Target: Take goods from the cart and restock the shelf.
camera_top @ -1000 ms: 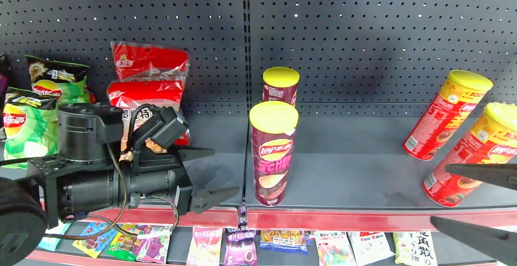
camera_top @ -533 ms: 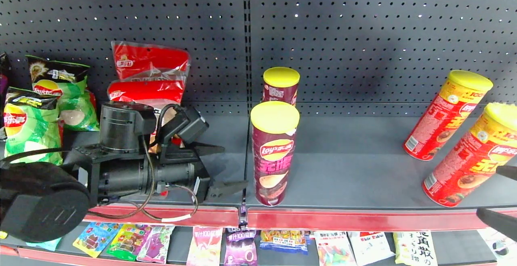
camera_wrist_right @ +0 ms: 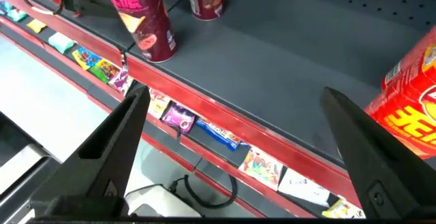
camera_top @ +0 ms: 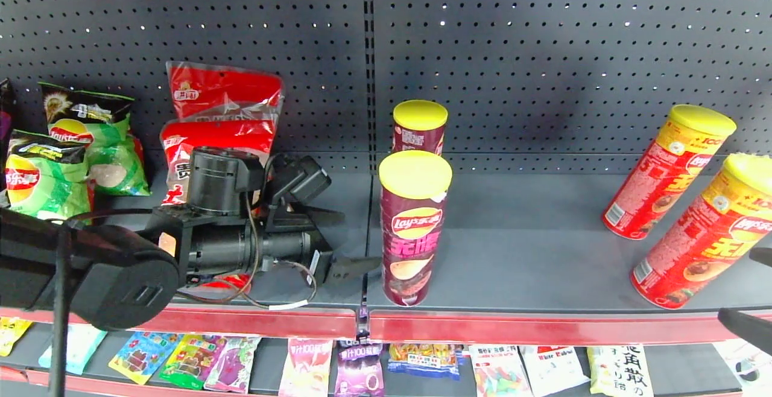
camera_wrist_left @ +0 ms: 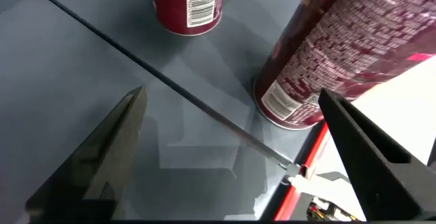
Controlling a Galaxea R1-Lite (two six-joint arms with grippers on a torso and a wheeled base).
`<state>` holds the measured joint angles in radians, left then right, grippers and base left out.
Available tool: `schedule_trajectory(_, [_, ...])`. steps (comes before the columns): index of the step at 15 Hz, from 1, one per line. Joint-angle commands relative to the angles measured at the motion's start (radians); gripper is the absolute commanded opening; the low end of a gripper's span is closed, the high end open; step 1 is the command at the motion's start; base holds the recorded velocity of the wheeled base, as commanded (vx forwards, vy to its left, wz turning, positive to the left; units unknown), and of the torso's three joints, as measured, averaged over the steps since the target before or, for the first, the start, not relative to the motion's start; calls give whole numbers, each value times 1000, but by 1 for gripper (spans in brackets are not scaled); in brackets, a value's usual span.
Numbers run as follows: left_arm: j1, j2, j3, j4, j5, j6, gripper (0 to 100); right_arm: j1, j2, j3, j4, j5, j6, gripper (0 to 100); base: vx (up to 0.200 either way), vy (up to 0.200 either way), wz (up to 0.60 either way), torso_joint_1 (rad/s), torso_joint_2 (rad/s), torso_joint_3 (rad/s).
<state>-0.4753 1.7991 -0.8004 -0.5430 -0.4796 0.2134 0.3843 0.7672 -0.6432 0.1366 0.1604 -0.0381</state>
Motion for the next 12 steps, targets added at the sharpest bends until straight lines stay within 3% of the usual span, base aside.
schedule_trajectory(1, [0,16,-6,0,-1,0,100,-1,4,0,0,1,0,100,0,0,0,0,0,0])
schedule_trajectory(8, [4,23,-19,1,7,0,100,1,14,20,1,4,-2,100,0,0,0,0,0,0])
schedule_trajectory(12, [24,-218,202,5,58,-11,100,1,0,66,0,1,-5,100,0,0,0,0,0,0])
